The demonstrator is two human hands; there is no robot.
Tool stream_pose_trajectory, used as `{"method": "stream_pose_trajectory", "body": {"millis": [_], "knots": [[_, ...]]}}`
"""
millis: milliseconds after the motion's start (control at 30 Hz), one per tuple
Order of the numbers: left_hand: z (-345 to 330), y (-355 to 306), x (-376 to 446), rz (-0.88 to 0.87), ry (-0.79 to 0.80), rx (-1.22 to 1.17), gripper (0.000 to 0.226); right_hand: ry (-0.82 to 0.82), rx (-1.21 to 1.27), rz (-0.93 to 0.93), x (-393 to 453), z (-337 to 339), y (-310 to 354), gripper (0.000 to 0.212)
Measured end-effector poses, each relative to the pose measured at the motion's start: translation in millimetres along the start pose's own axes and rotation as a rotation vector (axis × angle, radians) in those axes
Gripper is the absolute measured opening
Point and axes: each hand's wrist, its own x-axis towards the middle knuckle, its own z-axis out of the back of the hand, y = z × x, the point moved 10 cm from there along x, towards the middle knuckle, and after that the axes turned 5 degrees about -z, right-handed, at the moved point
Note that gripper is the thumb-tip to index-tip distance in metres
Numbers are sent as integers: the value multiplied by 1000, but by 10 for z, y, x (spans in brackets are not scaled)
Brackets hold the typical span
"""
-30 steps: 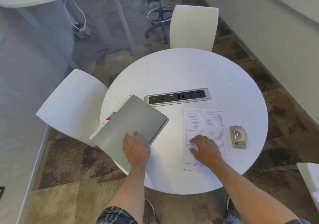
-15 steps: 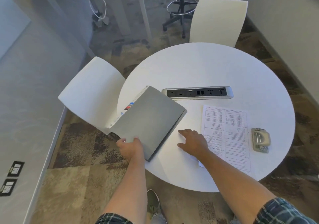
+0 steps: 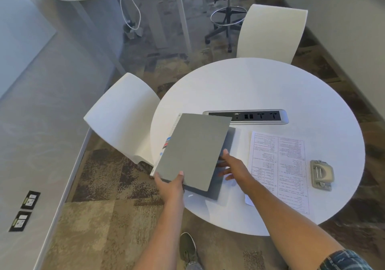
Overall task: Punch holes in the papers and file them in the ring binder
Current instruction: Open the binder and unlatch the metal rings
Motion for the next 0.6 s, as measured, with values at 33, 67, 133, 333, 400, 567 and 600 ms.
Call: {"method": "stream_pose_trajectory", "body": {"millis": [33,67,133,333,400,567,600], "knots": [[-10,32,-56,12,21,4,84,0,25,10,-19,8,40,53],[-19,54,-119,11,46,9,77,-9,33,33,-44,28,85,49],[-18,104,-234,-5,86,48,70,-38,37,77,-76,92,129,37],[45,22,-534,-246,238,543,56,-54,138,100,-125,219,158,31],[41,-103,-572,-471,245,925,68,-35,153,91,-139,218,158,28],[-61,-303,-563,-862,190,1327,86,-69,254,109,-186,319,161,22],[-89,-307,-539,-876,225,1341,85,-67,280,126,-193,336,162,22]]}}
